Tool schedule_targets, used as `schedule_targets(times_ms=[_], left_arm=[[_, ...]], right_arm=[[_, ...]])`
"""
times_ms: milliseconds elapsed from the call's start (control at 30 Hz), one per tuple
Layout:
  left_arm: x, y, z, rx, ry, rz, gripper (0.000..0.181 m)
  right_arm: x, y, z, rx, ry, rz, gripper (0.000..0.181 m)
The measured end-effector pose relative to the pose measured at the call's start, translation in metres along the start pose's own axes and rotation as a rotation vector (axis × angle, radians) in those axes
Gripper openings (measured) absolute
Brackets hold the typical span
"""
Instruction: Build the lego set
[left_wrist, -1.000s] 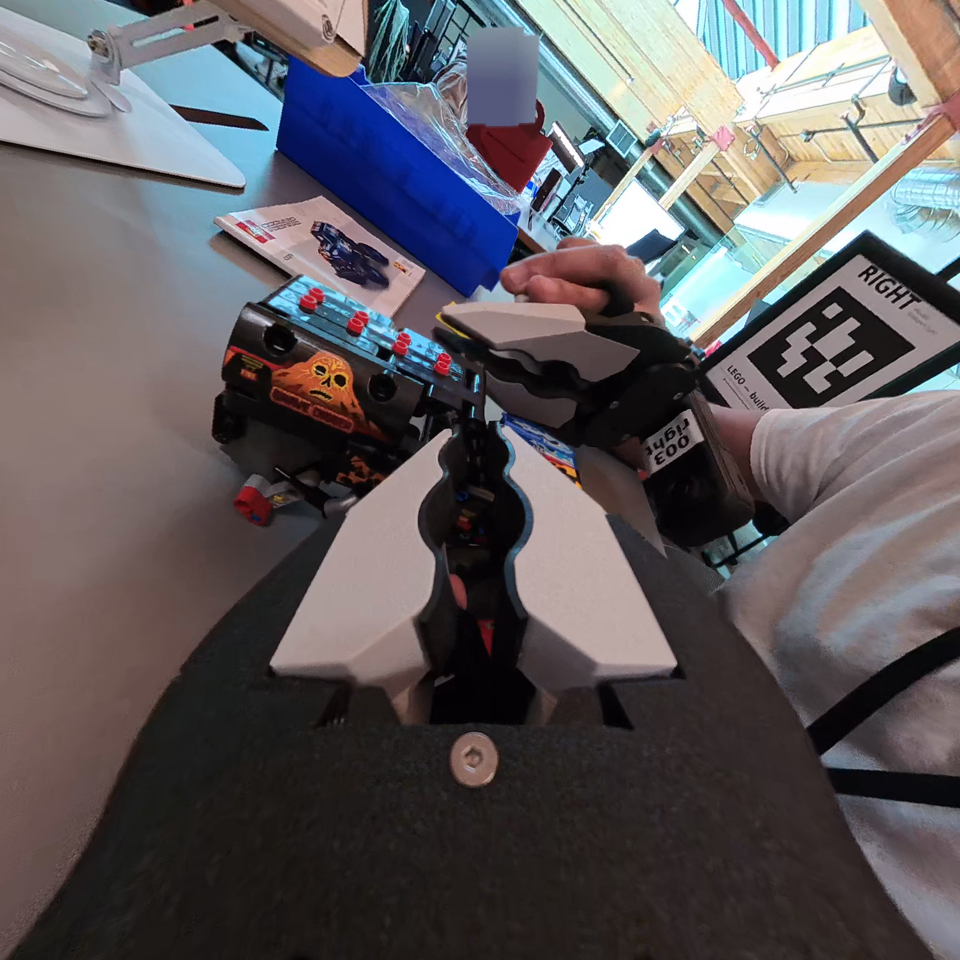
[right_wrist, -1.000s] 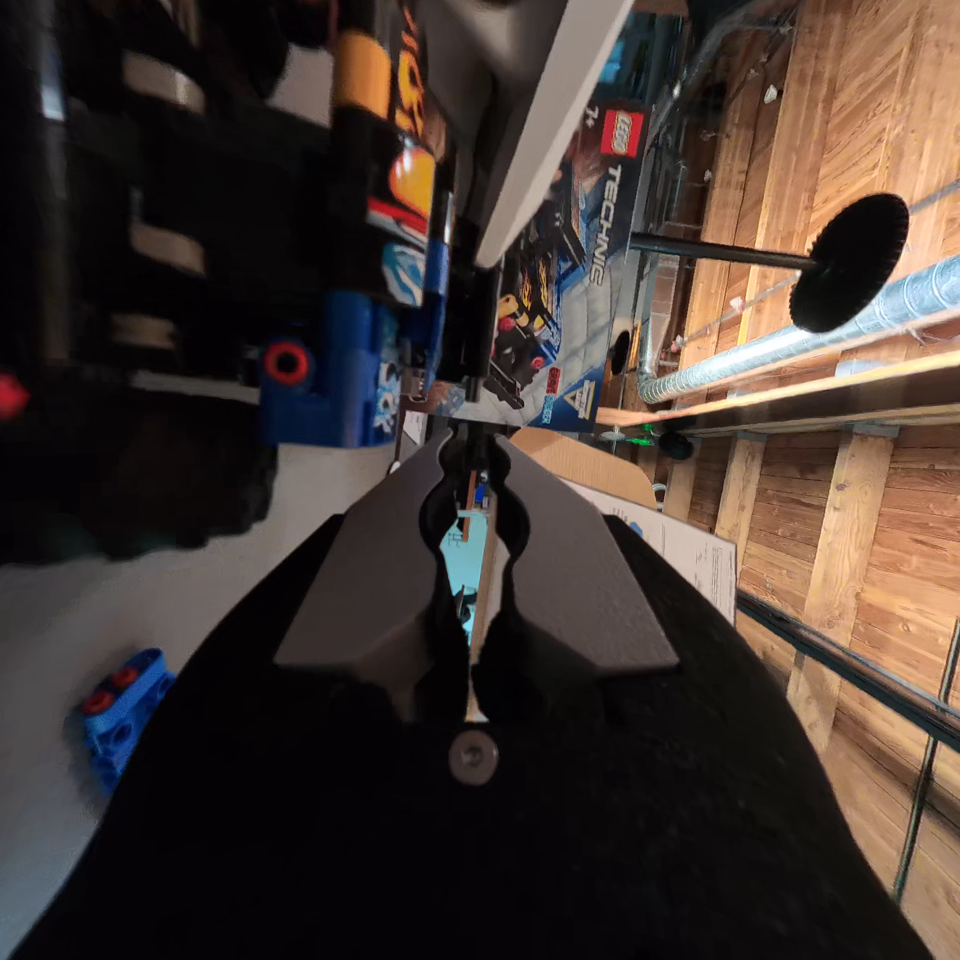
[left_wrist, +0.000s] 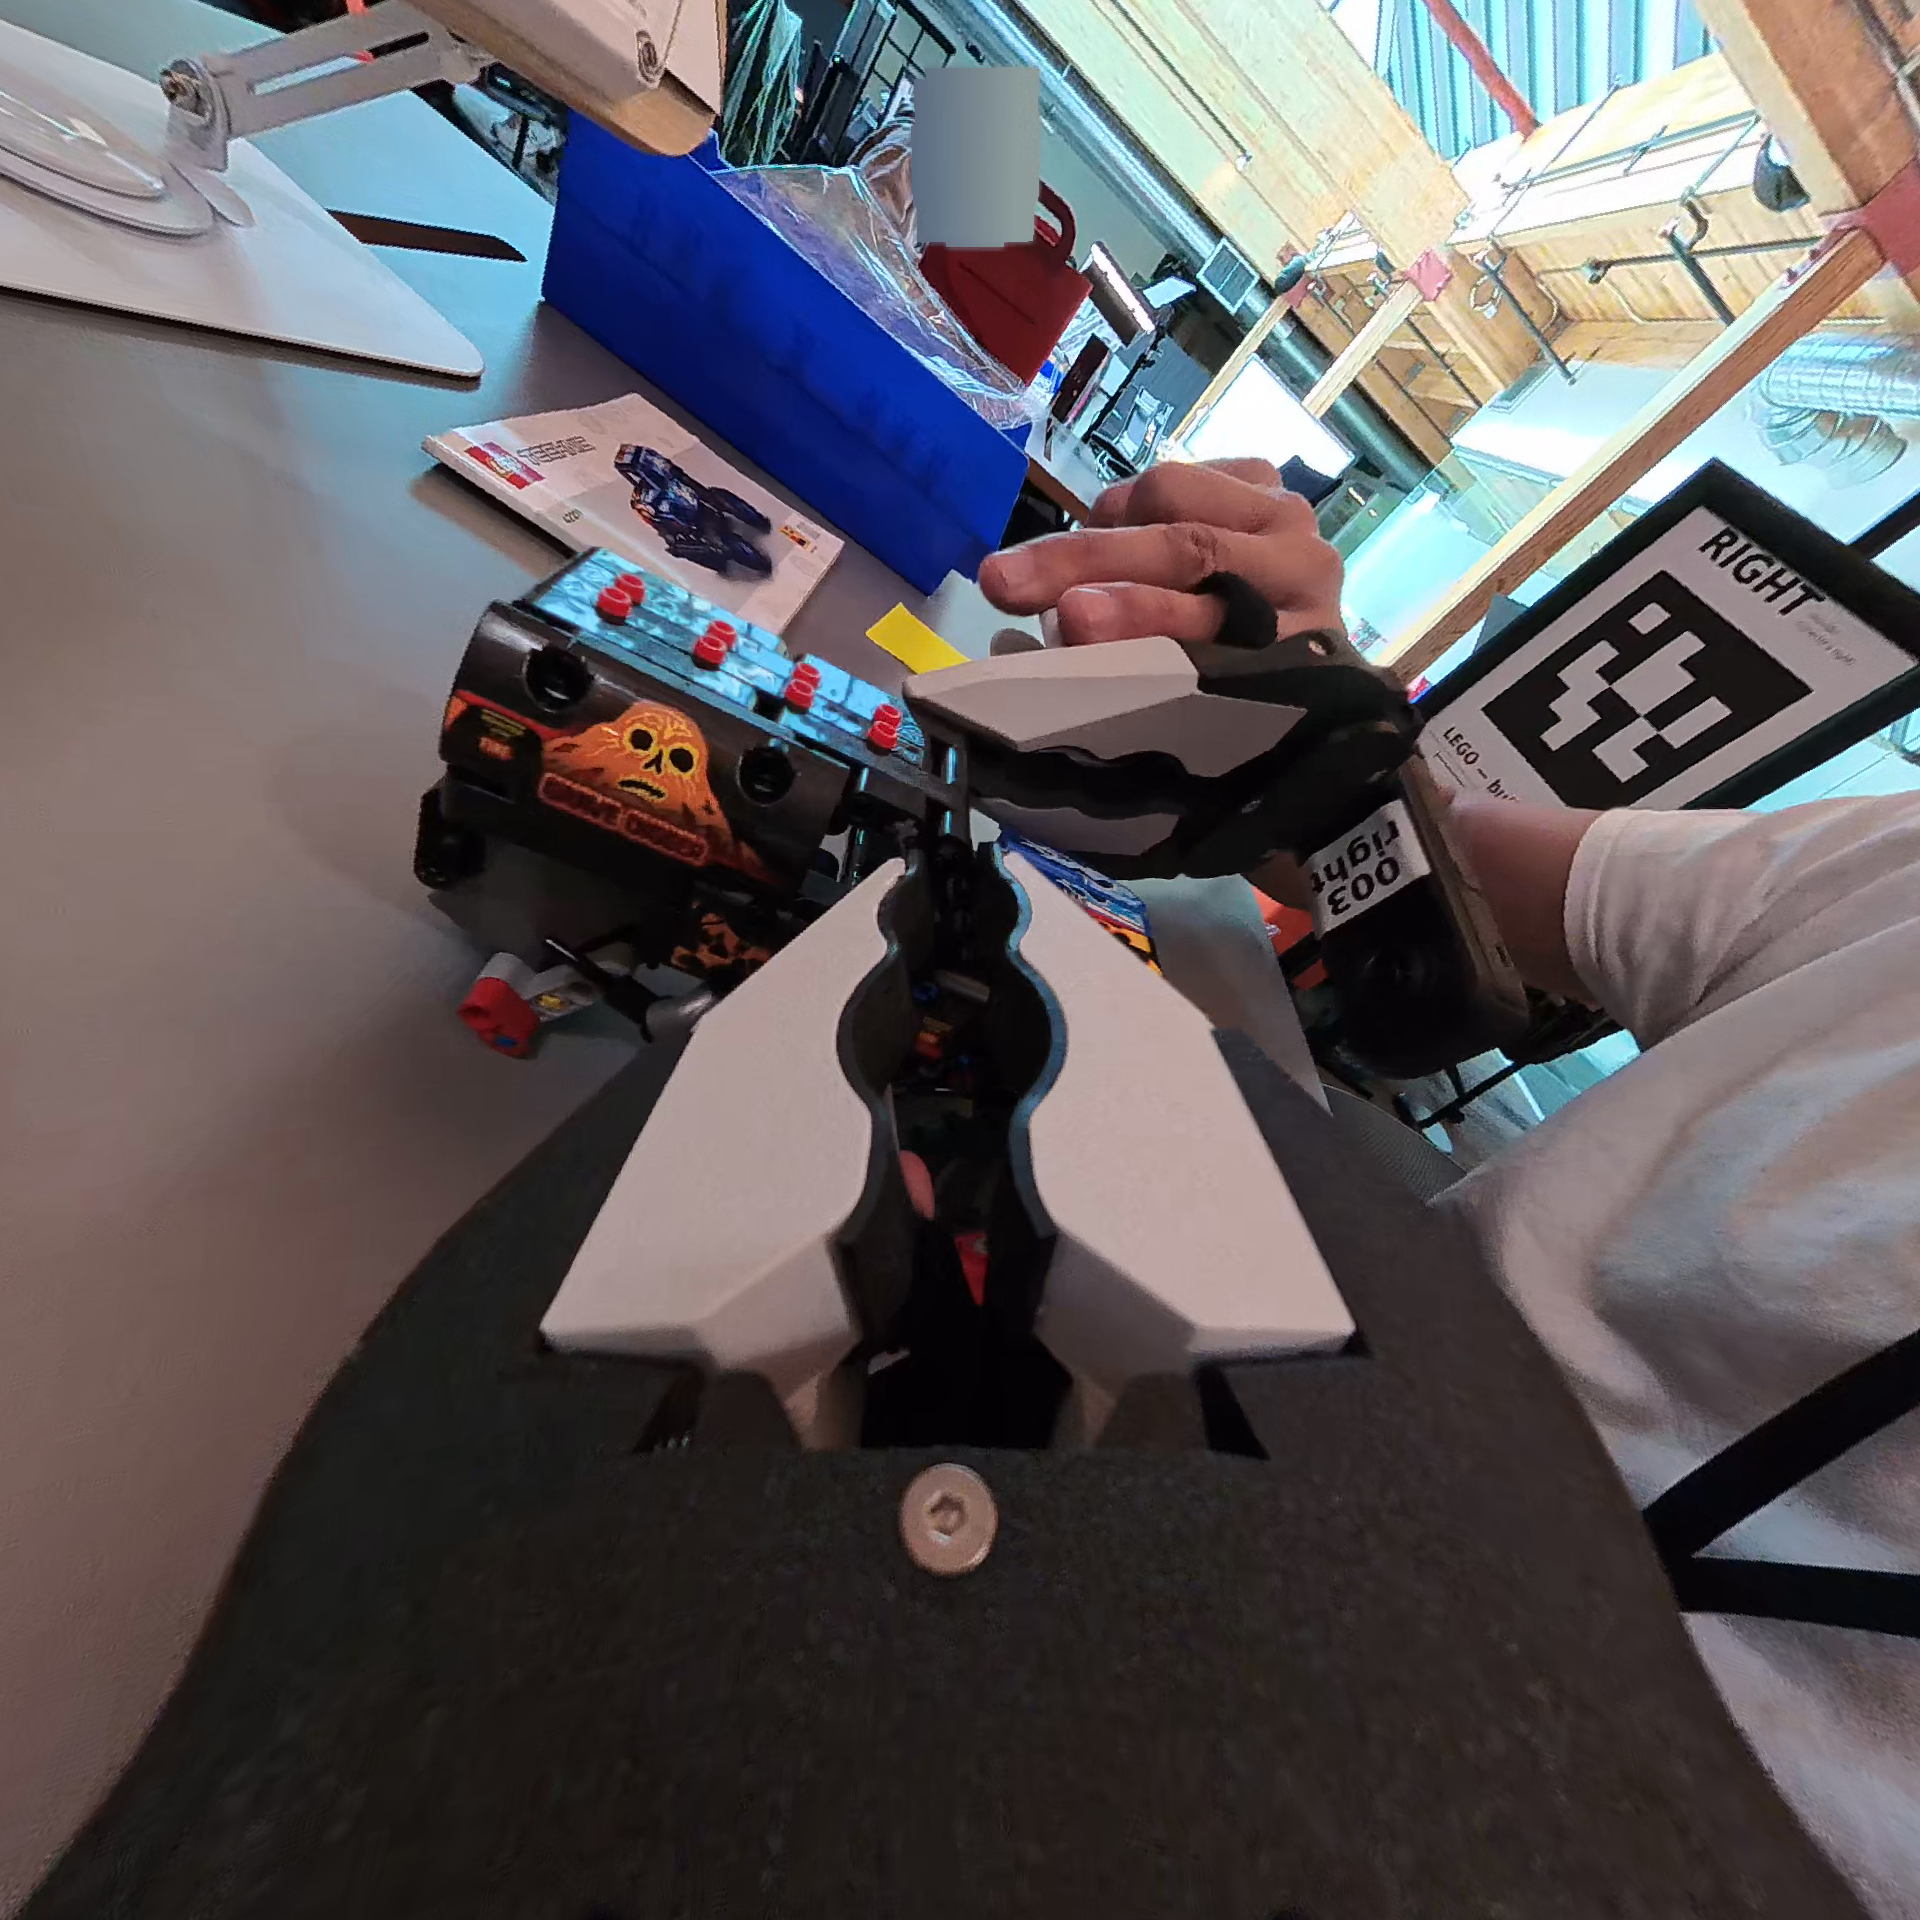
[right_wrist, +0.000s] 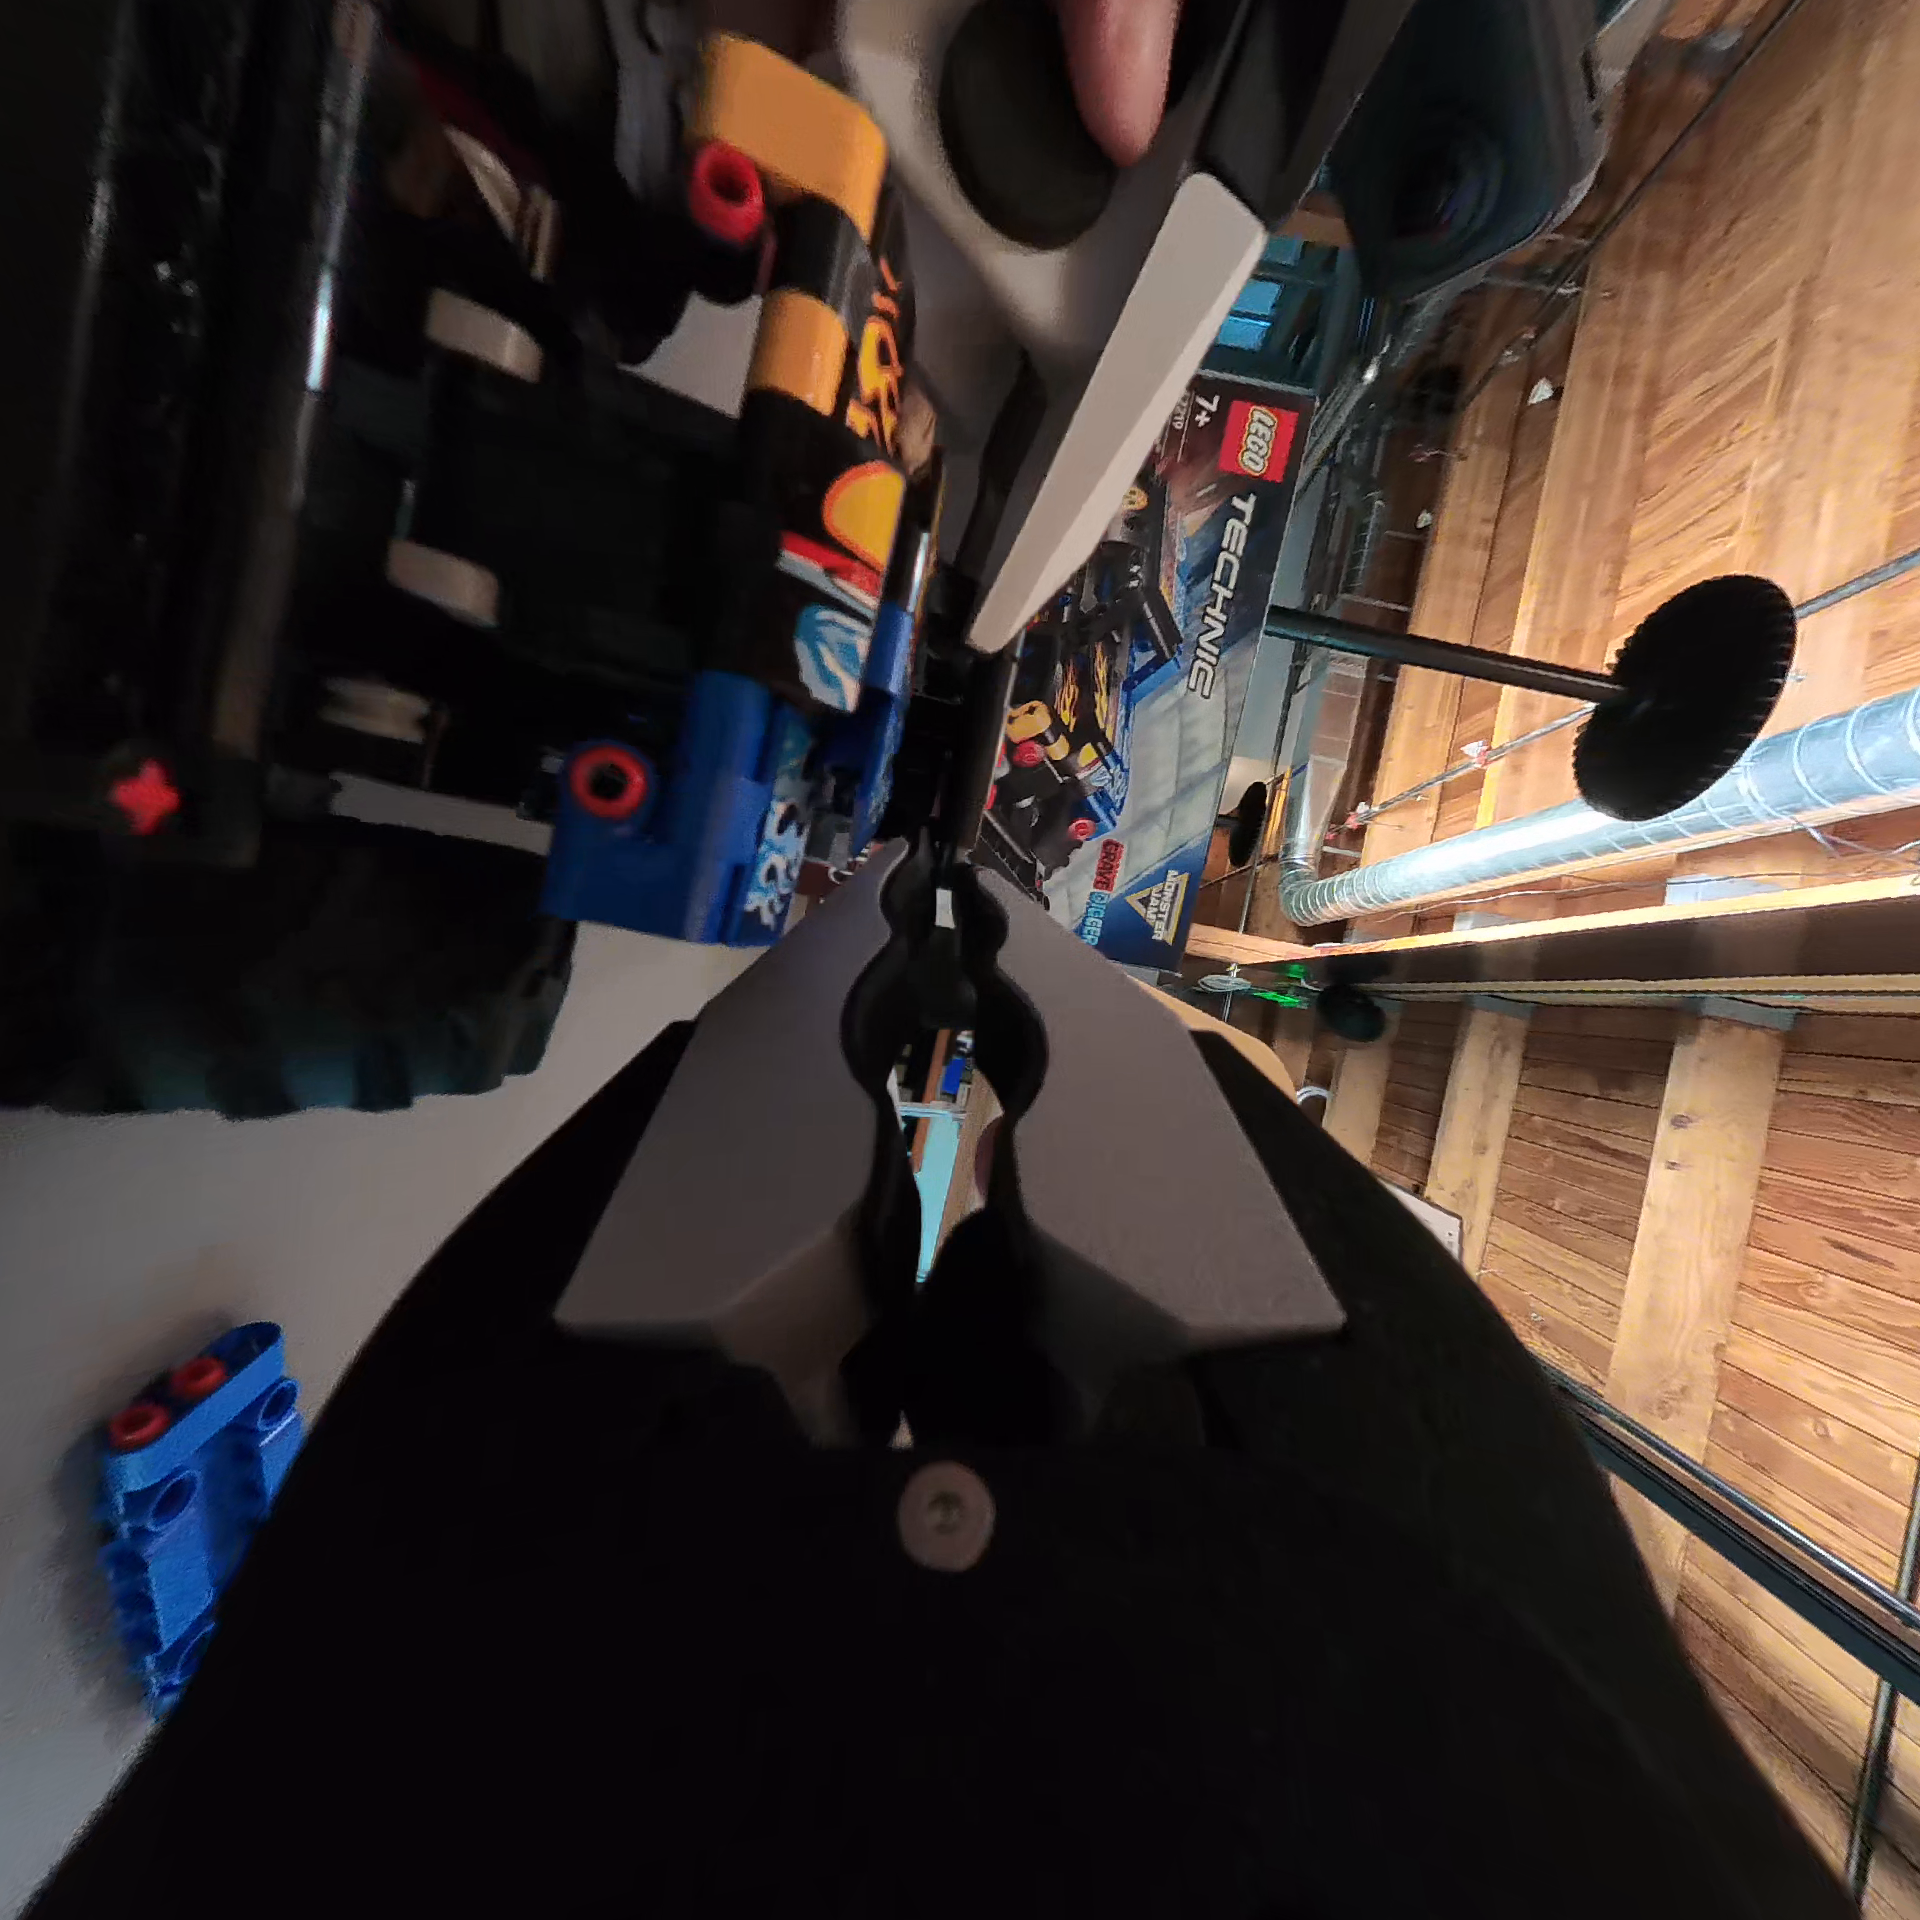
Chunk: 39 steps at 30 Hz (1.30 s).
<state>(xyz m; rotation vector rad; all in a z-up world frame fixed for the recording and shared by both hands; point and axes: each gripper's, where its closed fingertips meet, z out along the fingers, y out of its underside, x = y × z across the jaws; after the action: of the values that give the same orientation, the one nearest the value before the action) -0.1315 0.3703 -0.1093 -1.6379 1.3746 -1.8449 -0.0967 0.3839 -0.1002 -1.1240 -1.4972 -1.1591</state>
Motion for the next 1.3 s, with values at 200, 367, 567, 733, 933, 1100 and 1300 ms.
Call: schedule_targets(times_ms=[200,367,567,733,933,1100,1300], left_arm=[[-0.001,-0.002,0.001,-0.006,0.03,-0.041,0.008],[-0.003,-0.002,-0.001,-0.009,0.01,-0.002,0.009],[-0.001,0.001,-0.001,-0.022,0.029,0.012,0.007],[-0.002,0.001,-0.005,-0.026,0.017,0.029,0.013],[0.004,0.005,-0.002,-0.06,0.03,0.1,0.008],[0.009,0.008,-0.002,-0.058,0.04,0.108,0.007],[0.017,0.014,0.002,-0.077,0.06,0.14,0.012]], right_arm=[[0.0,0.0,0.006,-0.036,-0.036,-0.134,0.004],[0.0,0.001,0.007,-0.011,-0.046,-0.041,0.003],[0.0,0.001,0.001,0.006,-0.004,0.0,0.003],[-0.008,0.018,-0.002,-0.036,-0.043,0.012,0.0],[-0.012,0.032,0.002,0.005,-0.356,0.902,0.01],[0.014,-0.005,-0.029,0.507,-1.023,1.898,0.049],[-0.009,-0.018,-0.034,0.607,-1.267,2.089,0.034]])
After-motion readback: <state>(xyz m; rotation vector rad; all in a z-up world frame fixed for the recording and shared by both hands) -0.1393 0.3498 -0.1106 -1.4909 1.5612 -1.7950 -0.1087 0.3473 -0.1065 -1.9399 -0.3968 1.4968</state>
